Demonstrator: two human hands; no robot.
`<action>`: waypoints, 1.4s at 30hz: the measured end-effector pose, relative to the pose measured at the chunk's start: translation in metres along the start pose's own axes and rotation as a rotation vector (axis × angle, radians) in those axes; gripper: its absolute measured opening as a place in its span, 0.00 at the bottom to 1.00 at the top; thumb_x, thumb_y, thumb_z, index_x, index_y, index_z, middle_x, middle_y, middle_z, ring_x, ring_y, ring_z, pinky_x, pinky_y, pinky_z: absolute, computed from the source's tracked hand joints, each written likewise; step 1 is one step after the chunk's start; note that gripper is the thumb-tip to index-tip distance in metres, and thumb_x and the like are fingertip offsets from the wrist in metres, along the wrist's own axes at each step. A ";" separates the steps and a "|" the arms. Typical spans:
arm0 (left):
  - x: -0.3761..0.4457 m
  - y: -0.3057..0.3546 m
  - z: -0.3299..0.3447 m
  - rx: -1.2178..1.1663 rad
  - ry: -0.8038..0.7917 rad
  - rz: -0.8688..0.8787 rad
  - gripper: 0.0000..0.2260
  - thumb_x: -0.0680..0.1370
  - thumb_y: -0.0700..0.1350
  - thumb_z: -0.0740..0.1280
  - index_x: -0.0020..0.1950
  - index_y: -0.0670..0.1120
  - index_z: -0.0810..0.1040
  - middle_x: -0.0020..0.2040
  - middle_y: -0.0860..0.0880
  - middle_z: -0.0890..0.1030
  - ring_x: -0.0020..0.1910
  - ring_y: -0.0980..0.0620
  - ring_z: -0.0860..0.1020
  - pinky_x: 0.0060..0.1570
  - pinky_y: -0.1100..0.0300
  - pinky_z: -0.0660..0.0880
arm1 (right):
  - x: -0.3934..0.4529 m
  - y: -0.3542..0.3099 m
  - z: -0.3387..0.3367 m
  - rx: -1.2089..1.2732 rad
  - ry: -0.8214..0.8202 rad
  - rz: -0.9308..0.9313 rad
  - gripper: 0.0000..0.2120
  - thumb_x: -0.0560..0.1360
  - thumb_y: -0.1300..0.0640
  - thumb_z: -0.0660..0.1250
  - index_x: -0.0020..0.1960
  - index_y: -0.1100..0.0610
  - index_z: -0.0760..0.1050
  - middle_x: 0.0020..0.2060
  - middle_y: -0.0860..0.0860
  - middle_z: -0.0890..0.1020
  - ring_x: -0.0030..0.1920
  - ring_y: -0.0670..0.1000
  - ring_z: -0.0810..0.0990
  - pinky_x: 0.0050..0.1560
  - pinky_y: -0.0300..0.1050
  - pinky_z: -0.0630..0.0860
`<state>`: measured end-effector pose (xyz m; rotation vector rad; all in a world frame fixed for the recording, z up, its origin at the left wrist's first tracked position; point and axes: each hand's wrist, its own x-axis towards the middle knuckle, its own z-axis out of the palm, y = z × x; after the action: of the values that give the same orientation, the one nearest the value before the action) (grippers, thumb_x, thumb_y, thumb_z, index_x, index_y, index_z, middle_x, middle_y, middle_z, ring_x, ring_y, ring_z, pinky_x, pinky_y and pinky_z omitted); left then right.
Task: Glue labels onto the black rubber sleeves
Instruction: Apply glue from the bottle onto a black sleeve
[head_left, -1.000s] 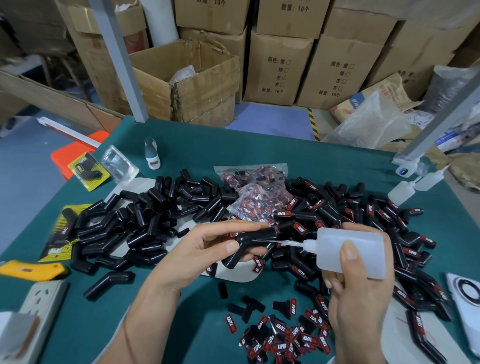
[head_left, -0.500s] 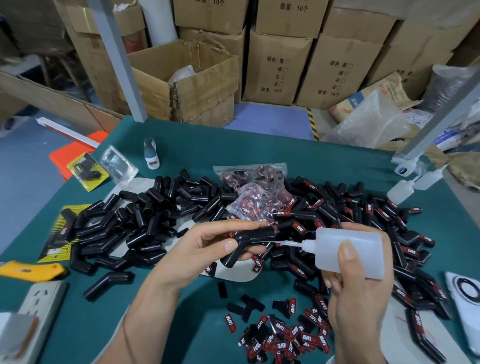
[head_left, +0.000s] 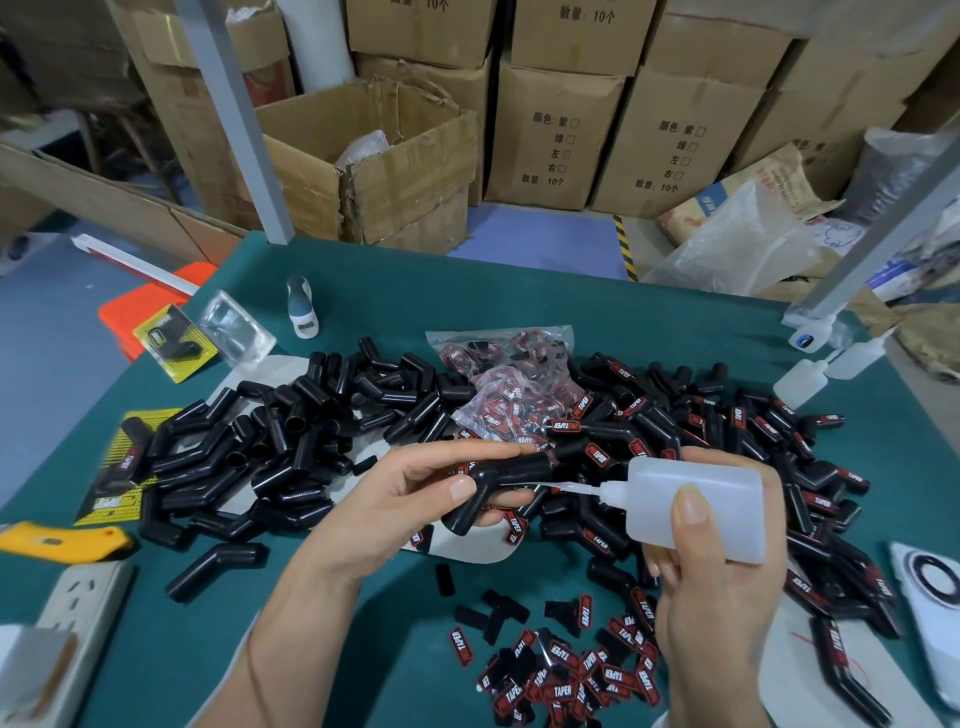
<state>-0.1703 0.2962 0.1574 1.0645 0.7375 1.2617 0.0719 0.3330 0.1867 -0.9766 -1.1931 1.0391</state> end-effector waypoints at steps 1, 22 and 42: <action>0.000 0.000 0.000 0.001 0.001 -0.002 0.18 0.83 0.41 0.64 0.72 0.48 0.80 0.72 0.43 0.80 0.65 0.37 0.82 0.58 0.56 0.81 | 0.000 0.000 0.000 -0.005 0.002 0.001 0.22 0.74 0.32 0.72 0.60 0.44 0.77 0.49 0.49 0.82 0.40 0.50 0.82 0.29 0.37 0.75; 0.001 0.000 -0.001 0.002 -0.001 0.002 0.18 0.83 0.41 0.64 0.72 0.48 0.80 0.72 0.43 0.79 0.66 0.38 0.82 0.59 0.56 0.82 | 0.000 0.001 -0.001 -0.010 0.017 -0.029 0.20 0.74 0.33 0.72 0.59 0.43 0.77 0.49 0.48 0.82 0.39 0.47 0.82 0.29 0.36 0.75; 0.003 -0.010 -0.012 0.075 -0.079 0.093 0.20 0.85 0.43 0.68 0.76 0.41 0.75 0.77 0.40 0.74 0.67 0.34 0.80 0.63 0.50 0.80 | -0.001 -0.002 0.000 -0.001 0.033 -0.023 0.20 0.74 0.32 0.72 0.59 0.42 0.76 0.49 0.45 0.82 0.42 0.46 0.83 0.32 0.36 0.77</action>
<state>-0.1763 0.3022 0.1439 1.2147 0.6862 1.2714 0.0723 0.3319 0.1888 -0.9748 -1.1751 1.0010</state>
